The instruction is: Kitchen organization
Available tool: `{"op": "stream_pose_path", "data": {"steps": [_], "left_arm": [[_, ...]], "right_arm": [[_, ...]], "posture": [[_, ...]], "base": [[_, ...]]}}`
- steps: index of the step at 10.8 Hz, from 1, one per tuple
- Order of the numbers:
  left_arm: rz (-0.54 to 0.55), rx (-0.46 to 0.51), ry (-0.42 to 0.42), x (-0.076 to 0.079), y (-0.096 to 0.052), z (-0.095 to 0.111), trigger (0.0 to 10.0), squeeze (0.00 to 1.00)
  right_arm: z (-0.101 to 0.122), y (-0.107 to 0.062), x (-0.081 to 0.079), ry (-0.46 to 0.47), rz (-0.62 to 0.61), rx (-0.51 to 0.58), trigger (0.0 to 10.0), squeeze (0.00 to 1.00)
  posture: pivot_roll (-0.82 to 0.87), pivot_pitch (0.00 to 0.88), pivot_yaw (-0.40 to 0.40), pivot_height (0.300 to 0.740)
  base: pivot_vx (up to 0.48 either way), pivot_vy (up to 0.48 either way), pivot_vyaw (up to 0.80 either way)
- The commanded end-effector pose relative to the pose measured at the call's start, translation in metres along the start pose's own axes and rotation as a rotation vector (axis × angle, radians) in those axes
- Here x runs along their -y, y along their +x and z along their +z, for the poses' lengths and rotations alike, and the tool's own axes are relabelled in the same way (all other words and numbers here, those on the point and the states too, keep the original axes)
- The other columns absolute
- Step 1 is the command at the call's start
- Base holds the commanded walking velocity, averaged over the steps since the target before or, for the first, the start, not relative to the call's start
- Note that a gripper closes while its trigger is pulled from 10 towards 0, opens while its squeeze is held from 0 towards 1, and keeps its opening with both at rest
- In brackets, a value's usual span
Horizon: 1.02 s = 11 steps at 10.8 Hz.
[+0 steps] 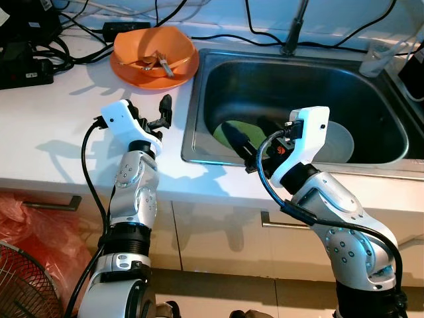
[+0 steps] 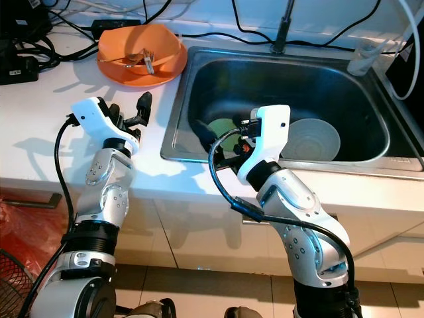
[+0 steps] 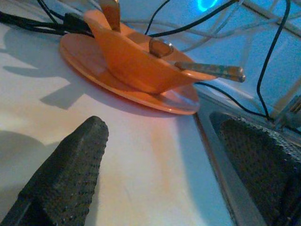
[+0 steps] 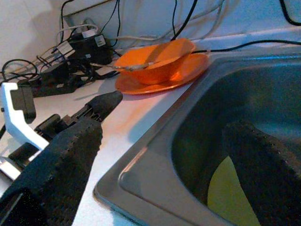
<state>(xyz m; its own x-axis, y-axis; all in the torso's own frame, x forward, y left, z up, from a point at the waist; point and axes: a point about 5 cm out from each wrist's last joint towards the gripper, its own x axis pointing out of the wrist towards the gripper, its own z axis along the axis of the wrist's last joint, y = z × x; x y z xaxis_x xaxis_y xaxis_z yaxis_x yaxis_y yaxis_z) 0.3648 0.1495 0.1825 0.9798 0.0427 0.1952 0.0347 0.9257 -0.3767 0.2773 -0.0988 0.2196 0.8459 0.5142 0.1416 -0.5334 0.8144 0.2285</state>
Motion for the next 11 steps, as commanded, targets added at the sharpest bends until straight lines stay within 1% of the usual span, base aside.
{"op": "stream_pose_path", "data": {"steps": [1, 3, 5, 6, 7, 8, 9, 10, 11], "left_arm": [[0.013, -0.025, 0.002, -0.001, -0.003, -0.003, 10.0, 0.00], [-0.046, 0.028, 0.073, 0.010, -0.006, 0.008, 10.0, 0.00], [-0.103, 0.134, 0.194, 0.023, -0.010, 0.026, 10.0, 0.00], [-0.140, 0.187, 0.248, 0.030, -0.012, 0.036, 10.0, 0.00], [-0.157, 0.206, 0.277, 0.034, -0.016, 0.039, 10.0, 0.00], [-0.159, 0.210, 0.284, 0.035, -0.017, 0.040, 10.0, 0.00], [-0.161, 0.216, 0.289, 0.037, -0.019, 0.042, 10.0, 0.00], [-0.171, 0.234, 0.290, 0.040, -0.019, 0.046, 10.0, 0.00], [-0.189, 0.261, 0.298, 0.045, -0.019, 0.053, 10.0, 0.00]], "right_arm": [[0.003, 0.001, 0.000, -0.015, -0.004, 0.019, 10.0, 0.00], [0.006, 0.001, 0.005, -0.037, -0.057, 0.057, 10.0, 0.00], [0.019, -0.001, 0.020, -0.165, -0.185, 0.150, 10.0, 0.00], [0.023, -0.002, 0.023, -0.201, -0.213, 0.179, 10.0, 0.00], [0.025, -0.002, 0.026, -0.219, -0.227, 0.191, 10.0, 0.00], [0.025, -0.002, 0.027, -0.234, -0.232, 0.196, 10.0, 0.00], [0.025, 0.000, 0.026, -0.275, -0.235, 0.209, 10.0, 0.00], [0.027, 0.001, 0.025, -0.298, -0.234, 0.224, 10.0, 0.00], [0.031, 0.002, 0.025, -0.314, -0.241, 0.244, 10.0, 0.00]], "posture": [[-0.16, 0.086, -0.035, 0.740], [-0.16, 0.086, -0.032, 0.740], [-0.15, 0.085, -0.028, 0.740], [-0.15, 0.083, -0.028, 0.740], [-0.14, 0.078, -0.030, 0.740], [-0.14, 0.078, -0.031, 0.740], [-0.14, 0.075, -0.033, 0.740], [-0.13, 0.073, -0.033, 0.740], [-0.13, 0.071, -0.034, 0.740]], "base": [[0.000, 0.000, 0.00], [0.000, 0.000, 0.00], [0.000, 0.000, 0.00], [0.000, 0.000, 0.00], [0.000, 0.000, 0.00], [0.000, 0.000, 0.00], [0.000, 0.000, 0.00], [0.000, 0.000, 0.00], [0.270, 0.000, 0.00]]}}
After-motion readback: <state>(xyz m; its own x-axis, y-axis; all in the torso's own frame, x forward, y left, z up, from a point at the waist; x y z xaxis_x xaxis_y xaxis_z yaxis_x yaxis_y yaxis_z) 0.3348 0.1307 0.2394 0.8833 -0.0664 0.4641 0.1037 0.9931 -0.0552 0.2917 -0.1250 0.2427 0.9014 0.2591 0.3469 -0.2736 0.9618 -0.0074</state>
